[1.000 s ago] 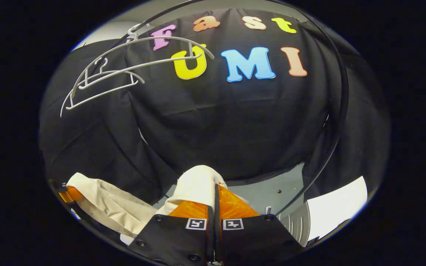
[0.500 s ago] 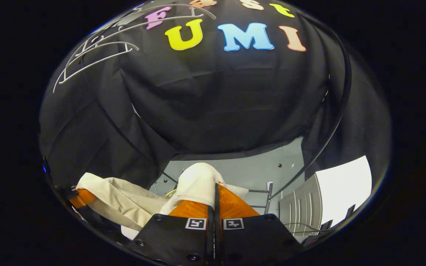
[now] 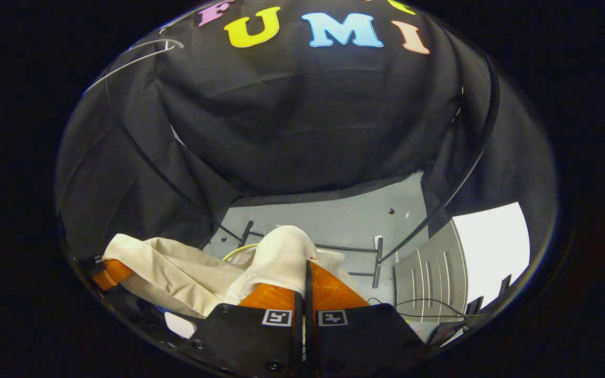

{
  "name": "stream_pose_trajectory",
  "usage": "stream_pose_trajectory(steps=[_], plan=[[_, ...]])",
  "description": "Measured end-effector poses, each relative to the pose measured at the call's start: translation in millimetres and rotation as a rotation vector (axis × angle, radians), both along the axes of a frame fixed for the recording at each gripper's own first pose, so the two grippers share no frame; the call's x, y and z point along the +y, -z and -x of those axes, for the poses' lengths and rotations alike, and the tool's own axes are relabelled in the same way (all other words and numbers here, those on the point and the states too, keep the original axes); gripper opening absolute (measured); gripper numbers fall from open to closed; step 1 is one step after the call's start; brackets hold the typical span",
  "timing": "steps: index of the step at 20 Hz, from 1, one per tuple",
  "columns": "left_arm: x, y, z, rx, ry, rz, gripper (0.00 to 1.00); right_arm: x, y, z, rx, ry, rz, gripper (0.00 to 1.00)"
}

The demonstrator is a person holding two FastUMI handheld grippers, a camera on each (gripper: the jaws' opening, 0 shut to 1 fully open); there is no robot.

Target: Grasp the clothes on the hanger with both hands and then place them into the laundry hamper below.

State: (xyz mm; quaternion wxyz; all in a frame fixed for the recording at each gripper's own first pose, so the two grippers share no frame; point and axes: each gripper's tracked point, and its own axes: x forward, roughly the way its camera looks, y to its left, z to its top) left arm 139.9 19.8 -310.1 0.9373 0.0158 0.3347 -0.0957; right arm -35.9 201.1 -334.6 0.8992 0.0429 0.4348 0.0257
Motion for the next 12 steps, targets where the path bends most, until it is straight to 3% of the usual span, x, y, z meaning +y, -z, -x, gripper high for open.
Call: stream_pose_trajectory(steps=[1,4,6,7,8,11,12], plan=[[-1.5,2.8,-0.7,0.009,0.008,-0.001,0.02,3.1,4.7,2.3,0.009,-0.004,-0.002,0.04],[2.6,13.5,-1.7,0.024,0.003,-0.049,0.07,12.6,12.9,5.3,0.032,-0.016,-0.014,0.06],[2.5,20.7,-0.9,0.037,0.027,-0.073,0.12,19.0,16.1,8.4,0.056,-0.031,-0.017,0.19],[1.3,23.9,1.3,0.043,0.042,-0.09,0.27,24.1,15.5,8.3,0.056,-0.045,-0.027,0.27],[5.0,27.7,4.1,0.037,0.045,-0.107,0.41,27.5,14.7,8.0,0.054,-0.06,-0.033,0.27],[1.9,13.0,9.5,0.031,0.032,-0.104,0.83,38.1,8.7,15.2,0.053,-0.106,-0.051,0.77],[4.7,15.9,12.7,0.03,0.023,-0.106,0.97,37.6,4.0,15.1,0.046,-0.115,-0.047,0.87]])
